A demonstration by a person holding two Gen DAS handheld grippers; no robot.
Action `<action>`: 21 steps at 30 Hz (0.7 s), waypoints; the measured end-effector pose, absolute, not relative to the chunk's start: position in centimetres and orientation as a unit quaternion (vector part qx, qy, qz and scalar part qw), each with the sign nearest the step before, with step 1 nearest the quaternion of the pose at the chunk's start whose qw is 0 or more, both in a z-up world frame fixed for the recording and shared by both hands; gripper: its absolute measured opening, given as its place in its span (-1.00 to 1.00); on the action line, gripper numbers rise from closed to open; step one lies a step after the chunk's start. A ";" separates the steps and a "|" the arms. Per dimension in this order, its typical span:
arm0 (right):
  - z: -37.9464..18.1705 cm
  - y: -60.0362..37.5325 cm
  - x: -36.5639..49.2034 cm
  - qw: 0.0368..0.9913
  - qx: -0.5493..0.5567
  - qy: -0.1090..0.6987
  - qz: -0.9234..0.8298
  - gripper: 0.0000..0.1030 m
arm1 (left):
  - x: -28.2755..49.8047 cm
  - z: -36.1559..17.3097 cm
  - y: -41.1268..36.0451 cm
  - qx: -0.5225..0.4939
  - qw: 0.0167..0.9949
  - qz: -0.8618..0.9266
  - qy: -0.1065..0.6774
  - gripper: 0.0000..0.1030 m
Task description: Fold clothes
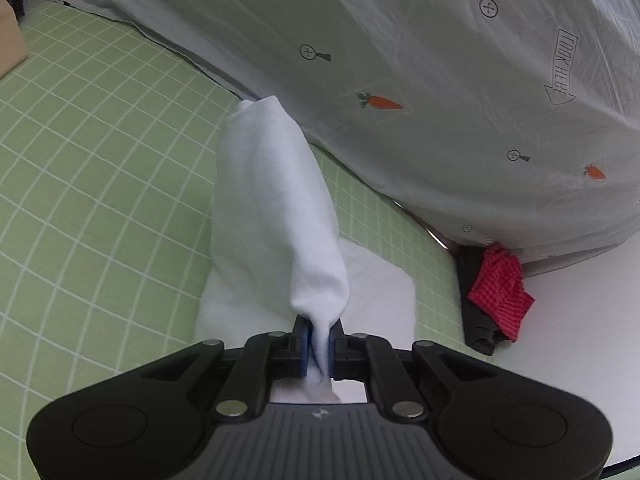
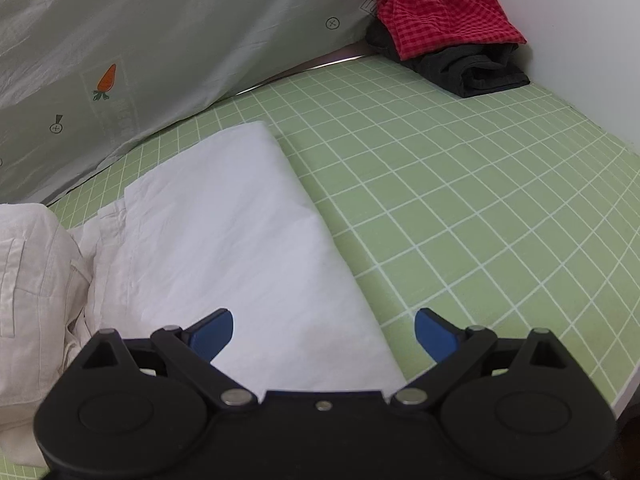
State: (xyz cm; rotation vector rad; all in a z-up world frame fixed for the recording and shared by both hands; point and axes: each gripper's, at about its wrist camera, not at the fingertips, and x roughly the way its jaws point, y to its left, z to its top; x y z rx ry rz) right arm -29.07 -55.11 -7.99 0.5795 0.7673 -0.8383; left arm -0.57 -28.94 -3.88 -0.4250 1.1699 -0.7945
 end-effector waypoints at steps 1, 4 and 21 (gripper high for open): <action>-7.9 -55.8 -29.4 0.803 0.274 0.355 -0.392 0.91 | -0.9 -4.0 -30.1 -0.196 0.735 -0.367 0.535 -0.82; -7.9 -57.9 -30.1 0.802 0.277 0.352 -0.395 0.91 | -1.7 -5.1 -33.4 -0.204 0.719 -0.377 0.546 -0.82; -11.0 -69.0 -26.6 0.795 0.283 0.389 -0.369 0.91 | -0.7 -16.8 -43.8 -0.282 0.603 -0.316 0.676 -0.72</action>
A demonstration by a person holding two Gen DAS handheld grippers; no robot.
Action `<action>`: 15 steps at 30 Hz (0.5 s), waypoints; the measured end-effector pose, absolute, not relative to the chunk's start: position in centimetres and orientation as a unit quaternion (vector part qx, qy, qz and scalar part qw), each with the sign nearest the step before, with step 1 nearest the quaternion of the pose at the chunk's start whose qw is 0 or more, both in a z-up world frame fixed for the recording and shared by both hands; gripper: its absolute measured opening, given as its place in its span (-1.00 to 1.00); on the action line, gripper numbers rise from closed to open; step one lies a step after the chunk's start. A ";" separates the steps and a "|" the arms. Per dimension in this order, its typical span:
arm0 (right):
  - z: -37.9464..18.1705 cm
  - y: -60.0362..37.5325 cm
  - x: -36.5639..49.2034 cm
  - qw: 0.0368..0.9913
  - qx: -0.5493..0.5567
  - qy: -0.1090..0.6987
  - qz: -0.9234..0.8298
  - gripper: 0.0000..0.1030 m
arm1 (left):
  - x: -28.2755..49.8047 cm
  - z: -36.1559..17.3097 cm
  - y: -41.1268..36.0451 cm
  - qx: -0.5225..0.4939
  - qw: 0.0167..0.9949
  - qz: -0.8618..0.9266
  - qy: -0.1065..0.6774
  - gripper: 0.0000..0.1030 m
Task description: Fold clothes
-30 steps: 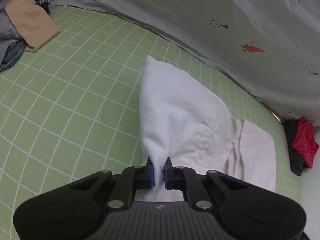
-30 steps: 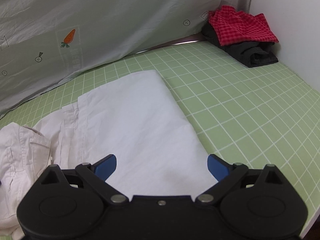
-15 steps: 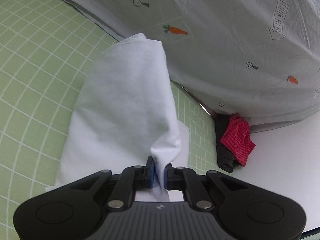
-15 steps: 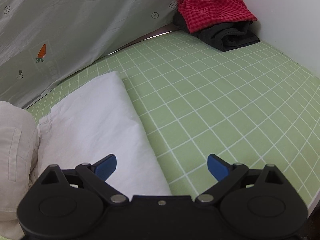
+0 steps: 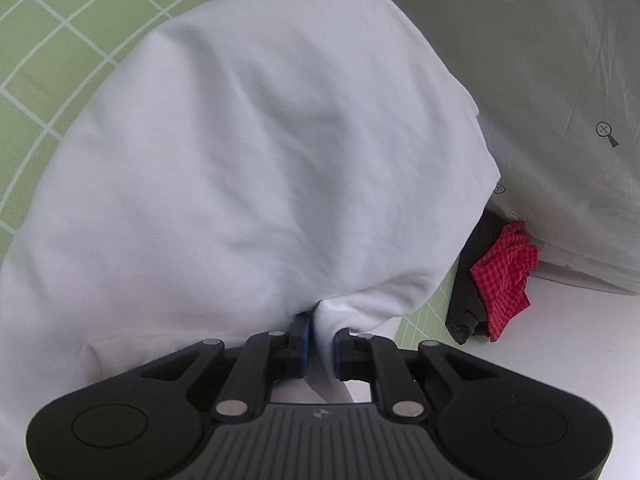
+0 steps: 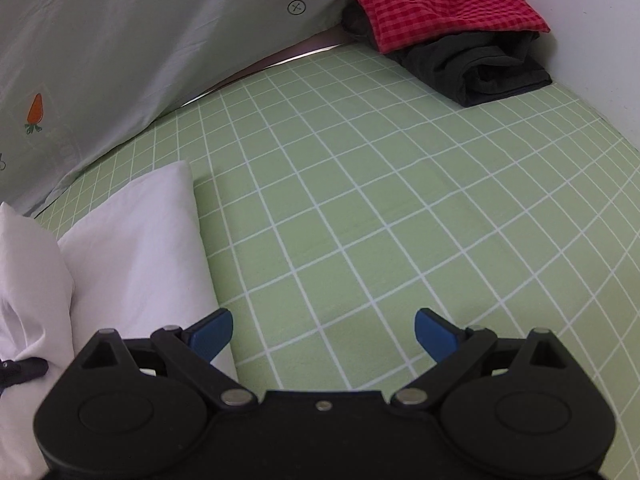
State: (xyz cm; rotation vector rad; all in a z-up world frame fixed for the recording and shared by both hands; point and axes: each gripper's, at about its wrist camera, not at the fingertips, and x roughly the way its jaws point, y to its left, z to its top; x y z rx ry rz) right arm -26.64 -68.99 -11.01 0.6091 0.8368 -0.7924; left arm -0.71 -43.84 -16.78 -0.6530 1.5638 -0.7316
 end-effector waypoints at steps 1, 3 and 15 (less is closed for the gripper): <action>-11.3 -68.7 -26.5 0.795 0.284 0.392 -0.365 0.91 | -0.6 -16.7 -43.7 -0.285 0.600 -0.316 0.678 -0.72; -12.0 -68.1 -26.3 0.791 0.286 0.401 -0.363 0.91 | -0.6 -16.5 -43.9 -0.279 0.602 -0.315 0.679 -0.71; -10.2 -64.9 -26.6 0.813 0.239 0.395 -0.355 0.91 | -3.2 -6.7 -44.7 -0.195 0.674 -0.389 0.597 0.33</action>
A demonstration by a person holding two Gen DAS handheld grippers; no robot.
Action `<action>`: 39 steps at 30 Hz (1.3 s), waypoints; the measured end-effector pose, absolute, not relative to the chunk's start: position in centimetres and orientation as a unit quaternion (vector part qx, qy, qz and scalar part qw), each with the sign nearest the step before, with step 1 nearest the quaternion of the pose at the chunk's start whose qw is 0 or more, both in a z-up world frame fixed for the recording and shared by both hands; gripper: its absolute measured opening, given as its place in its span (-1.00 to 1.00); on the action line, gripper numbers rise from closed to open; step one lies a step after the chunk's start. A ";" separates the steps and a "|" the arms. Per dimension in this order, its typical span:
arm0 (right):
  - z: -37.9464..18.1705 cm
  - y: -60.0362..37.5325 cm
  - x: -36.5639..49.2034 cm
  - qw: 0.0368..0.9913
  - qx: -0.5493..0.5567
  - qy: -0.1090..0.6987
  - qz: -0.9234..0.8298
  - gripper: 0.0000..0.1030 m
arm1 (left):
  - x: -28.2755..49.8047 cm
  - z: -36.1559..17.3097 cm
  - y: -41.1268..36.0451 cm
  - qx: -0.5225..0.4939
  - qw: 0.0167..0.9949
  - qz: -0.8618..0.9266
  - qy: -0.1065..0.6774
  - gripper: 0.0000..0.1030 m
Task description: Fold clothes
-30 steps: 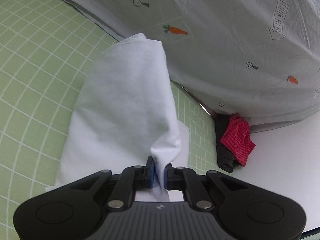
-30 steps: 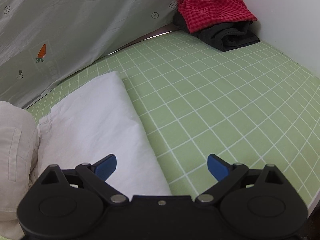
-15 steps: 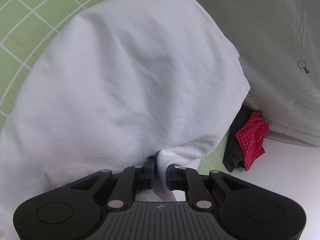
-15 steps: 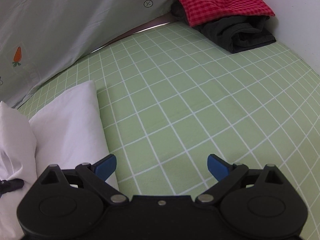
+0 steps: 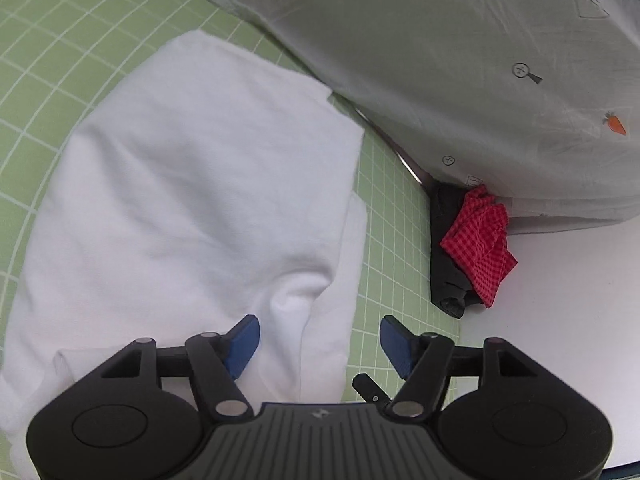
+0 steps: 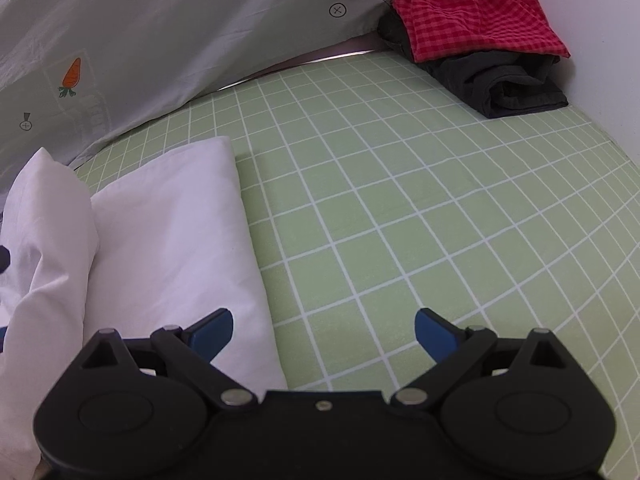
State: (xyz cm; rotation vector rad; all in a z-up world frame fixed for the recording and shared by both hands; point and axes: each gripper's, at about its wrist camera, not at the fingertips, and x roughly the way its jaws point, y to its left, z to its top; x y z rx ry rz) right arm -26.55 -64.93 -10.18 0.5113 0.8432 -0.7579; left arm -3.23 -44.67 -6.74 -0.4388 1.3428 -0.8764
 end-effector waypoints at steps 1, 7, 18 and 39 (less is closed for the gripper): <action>-9.9 -64.7 -26.6 0.815 0.236 0.394 -0.353 0.91 | -3.6 -5.9 -44.3 -0.186 0.689 -0.390 0.582 0.36; -8.3 -63.2 -25.8 0.835 0.204 0.385 -0.337 0.91 | -4.1 -3.6 -39.6 -0.041 0.810 -0.277 0.516 0.62; -6.3 -59.8 -20.1 0.870 0.199 0.375 -0.252 0.91 | -3.1 -8.1 -32.3 0.056 0.817 -0.143 0.556 0.62; -9.4 -55.2 -14.4 0.888 0.203 0.396 -0.117 -0.55 | -3.6 -8.5 -34.5 0.097 0.813 -0.147 0.555 0.65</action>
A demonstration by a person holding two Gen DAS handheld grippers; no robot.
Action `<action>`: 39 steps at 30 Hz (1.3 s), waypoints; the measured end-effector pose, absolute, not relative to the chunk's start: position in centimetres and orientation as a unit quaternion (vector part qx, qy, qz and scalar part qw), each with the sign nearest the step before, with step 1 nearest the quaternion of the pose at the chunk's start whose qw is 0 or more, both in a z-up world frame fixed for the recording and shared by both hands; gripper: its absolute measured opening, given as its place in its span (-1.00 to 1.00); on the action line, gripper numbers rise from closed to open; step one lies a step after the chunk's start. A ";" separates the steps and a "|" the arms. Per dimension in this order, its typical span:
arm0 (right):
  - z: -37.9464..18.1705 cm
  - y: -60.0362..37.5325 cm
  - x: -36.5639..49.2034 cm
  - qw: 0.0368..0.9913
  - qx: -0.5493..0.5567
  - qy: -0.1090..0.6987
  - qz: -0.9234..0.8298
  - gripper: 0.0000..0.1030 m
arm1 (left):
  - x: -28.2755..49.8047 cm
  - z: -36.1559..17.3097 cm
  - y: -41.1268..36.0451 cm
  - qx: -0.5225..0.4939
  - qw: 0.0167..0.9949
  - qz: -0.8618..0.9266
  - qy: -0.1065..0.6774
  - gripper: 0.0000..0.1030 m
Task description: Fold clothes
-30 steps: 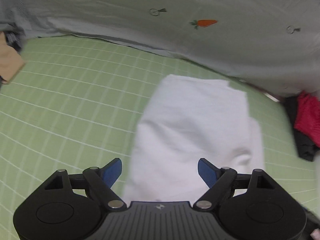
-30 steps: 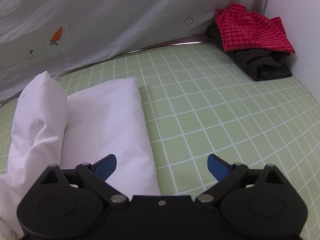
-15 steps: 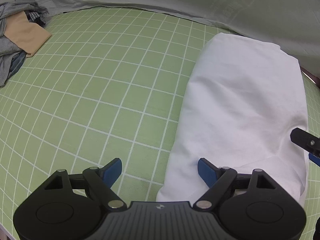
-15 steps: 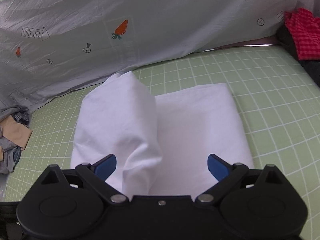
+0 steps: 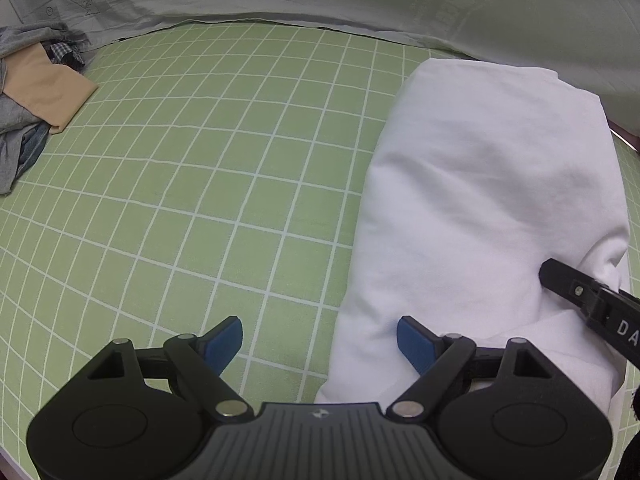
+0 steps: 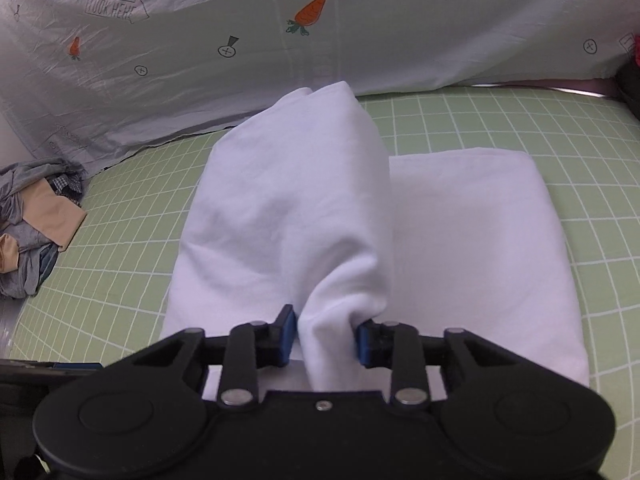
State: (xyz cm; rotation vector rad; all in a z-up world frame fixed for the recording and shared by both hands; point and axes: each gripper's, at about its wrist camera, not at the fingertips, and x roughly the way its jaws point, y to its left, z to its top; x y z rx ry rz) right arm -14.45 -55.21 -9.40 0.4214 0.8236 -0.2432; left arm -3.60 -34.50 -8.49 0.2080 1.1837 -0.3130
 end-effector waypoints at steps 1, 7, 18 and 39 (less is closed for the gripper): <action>-9.0 -55.3 -14.8 0.893 0.201 0.388 -0.111 -0.59 | -3.7 -8.4 -34.6 0.100 0.814 -0.146 0.554 0.65; -6.2 -55.5 -17.6 0.917 0.181 0.347 -0.081 -0.72 | -4.5 -6.7 -35.7 0.104 0.824 -0.169 0.531 0.65; -7.5 -64.1 -23.3 0.881 0.282 0.337 -0.176 -0.57 | -4.9 -5.8 -38.1 0.113 0.818 -0.223 0.518 0.65; -9.8 -61.9 -25.6 0.847 0.230 0.418 -0.235 0.70 | -5.1 -8.5 -39.5 0.140 0.790 -0.245 0.544 0.73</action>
